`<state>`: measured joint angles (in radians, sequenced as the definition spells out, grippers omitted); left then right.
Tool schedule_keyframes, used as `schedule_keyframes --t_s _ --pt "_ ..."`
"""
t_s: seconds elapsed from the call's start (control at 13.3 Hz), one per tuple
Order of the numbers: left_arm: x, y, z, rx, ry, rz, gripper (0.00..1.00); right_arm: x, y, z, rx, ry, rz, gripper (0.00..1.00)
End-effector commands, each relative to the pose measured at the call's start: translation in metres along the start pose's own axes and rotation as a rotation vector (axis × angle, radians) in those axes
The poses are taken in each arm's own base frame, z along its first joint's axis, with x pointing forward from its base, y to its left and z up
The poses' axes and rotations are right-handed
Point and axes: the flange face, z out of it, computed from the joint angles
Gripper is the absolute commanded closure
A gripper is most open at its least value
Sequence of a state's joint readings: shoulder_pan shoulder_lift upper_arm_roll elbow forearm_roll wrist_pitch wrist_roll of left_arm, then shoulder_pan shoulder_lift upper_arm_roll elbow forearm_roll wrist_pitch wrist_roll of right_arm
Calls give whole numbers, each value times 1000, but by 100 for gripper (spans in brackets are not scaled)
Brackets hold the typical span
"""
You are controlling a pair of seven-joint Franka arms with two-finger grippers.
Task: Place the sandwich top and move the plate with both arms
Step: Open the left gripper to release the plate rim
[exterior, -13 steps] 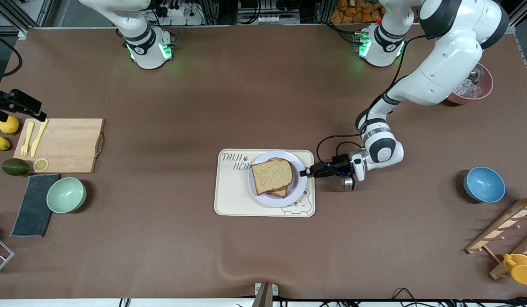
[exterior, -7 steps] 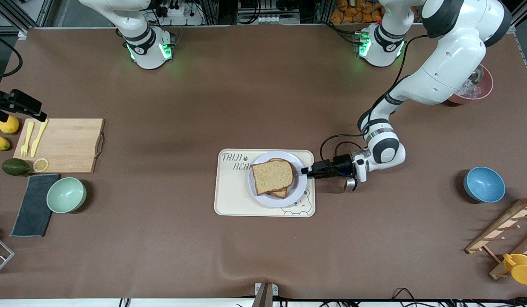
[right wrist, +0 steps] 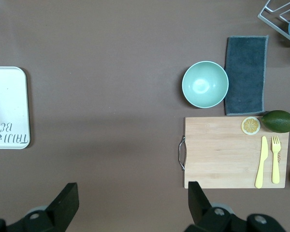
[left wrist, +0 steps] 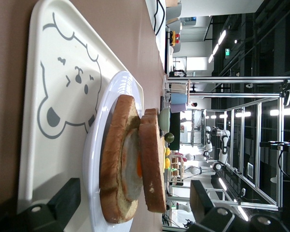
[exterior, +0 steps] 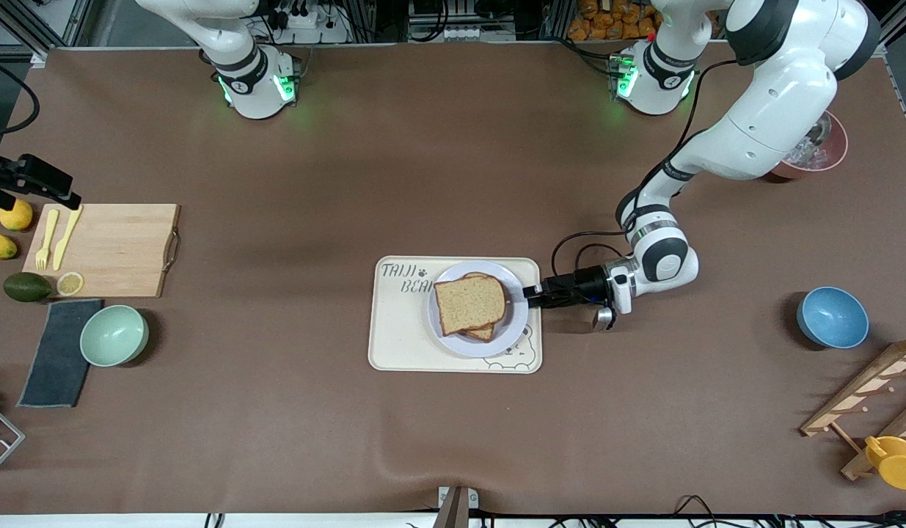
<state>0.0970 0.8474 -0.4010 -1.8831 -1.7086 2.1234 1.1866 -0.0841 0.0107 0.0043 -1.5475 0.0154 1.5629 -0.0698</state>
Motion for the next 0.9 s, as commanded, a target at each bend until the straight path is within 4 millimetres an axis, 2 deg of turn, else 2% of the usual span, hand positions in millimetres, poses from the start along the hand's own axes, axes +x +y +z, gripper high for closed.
schedule_keyframes --t_s 0.0,0.3,0.6,0.83 --pt "0 -12 -13 79 3 -26 0 0 1 0 -2 4 15 0" --pt "16 9 -31 114 -34 -49 0 1 -3 -1 -5 7 7 0" --pt "23 29 -35 126 -42 -60 0 1 -3 -2 -18 11 1 0" --pt "32 54 -42 166 -77 -55 0 6 -3 5 -18 -2 -8 0"
